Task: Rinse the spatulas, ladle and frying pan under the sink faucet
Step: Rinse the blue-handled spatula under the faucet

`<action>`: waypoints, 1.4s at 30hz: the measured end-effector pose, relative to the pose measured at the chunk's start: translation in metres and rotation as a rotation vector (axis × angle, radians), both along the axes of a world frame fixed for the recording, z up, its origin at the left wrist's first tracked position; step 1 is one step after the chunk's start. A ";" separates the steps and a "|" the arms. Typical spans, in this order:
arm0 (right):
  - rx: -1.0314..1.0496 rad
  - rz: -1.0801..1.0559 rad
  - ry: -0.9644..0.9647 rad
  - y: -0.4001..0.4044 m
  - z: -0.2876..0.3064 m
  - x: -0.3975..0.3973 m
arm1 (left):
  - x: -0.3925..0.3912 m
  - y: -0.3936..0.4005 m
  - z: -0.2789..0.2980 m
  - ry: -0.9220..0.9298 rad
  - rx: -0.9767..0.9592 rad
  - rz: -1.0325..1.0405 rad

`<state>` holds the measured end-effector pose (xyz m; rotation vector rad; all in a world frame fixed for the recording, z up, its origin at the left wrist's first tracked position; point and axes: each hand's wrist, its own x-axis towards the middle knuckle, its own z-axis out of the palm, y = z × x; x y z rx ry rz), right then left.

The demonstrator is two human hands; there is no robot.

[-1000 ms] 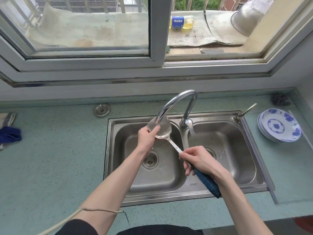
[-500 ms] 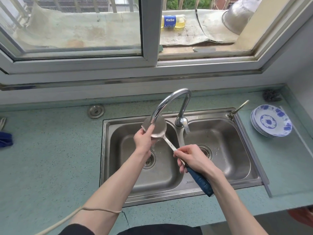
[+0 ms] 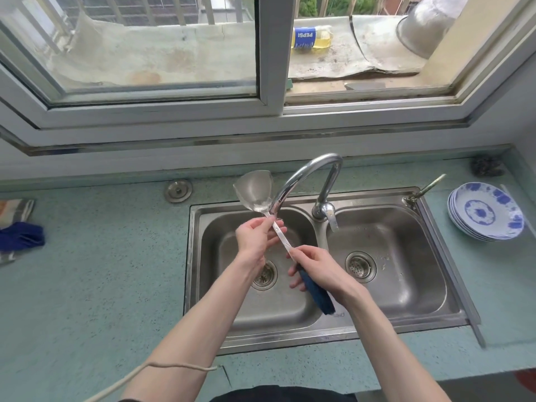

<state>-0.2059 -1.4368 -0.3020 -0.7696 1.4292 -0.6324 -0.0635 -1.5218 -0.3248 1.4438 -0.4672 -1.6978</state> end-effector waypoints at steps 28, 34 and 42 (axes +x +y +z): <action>-0.510 -0.068 1.173 -0.017 -0.047 -0.036 | -0.012 0.014 -0.011 0.012 -0.002 -0.022; -0.370 0.233 1.304 -0.018 -0.068 -0.053 | -0.009 0.010 -0.009 0.010 0.000 -0.037; -0.240 0.371 1.256 -0.006 -0.081 -0.048 | -0.004 0.012 -0.008 0.022 0.027 -0.018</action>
